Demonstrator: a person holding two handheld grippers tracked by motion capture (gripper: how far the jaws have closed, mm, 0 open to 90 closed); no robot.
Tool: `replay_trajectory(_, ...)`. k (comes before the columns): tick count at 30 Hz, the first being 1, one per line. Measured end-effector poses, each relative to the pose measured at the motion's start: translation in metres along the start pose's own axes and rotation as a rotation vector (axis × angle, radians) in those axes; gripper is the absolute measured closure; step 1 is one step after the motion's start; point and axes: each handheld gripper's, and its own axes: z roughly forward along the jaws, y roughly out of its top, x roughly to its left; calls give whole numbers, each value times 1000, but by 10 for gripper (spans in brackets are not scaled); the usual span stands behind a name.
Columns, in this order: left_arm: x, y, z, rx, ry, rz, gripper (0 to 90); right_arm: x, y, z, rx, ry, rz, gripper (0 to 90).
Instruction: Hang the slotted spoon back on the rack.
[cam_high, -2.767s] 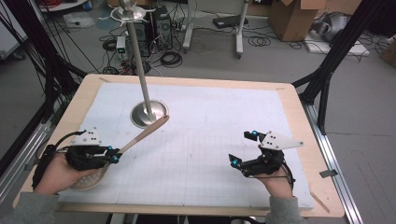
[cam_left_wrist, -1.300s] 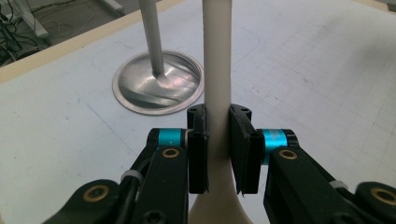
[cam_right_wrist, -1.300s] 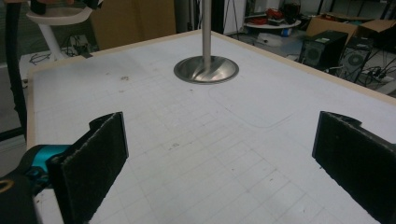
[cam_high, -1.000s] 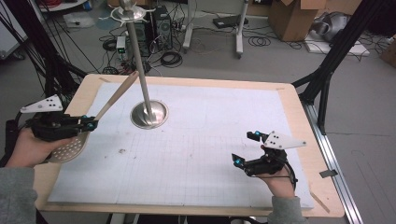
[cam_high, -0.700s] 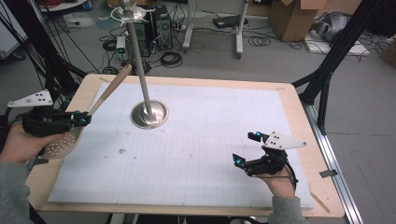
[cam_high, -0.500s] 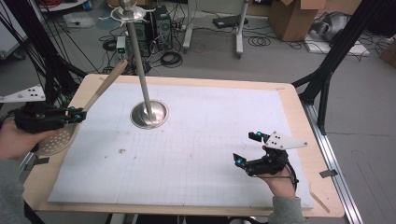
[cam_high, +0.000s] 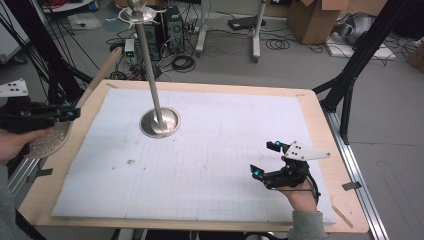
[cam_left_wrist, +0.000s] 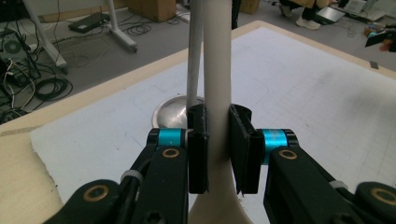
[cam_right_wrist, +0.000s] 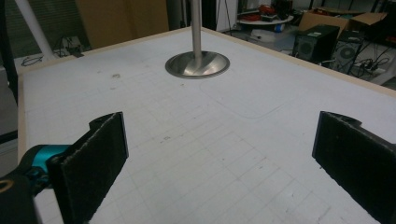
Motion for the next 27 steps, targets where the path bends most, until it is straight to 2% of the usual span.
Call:
replay_trajectory(9, 9, 11, -9, -6, -2, 15, 779, -2, -2, -1, 3, -4, 9, 24)
replay_trajectory(22, 11, 29, -18, -39, -5, 39, 779, -3, -3, 0, 6, -3, 8, 24)
replay_trajectory(27, 12, 35, -19, -57, -2, 37, 779, -3, -3, 0, 7, -4, 6, 24)
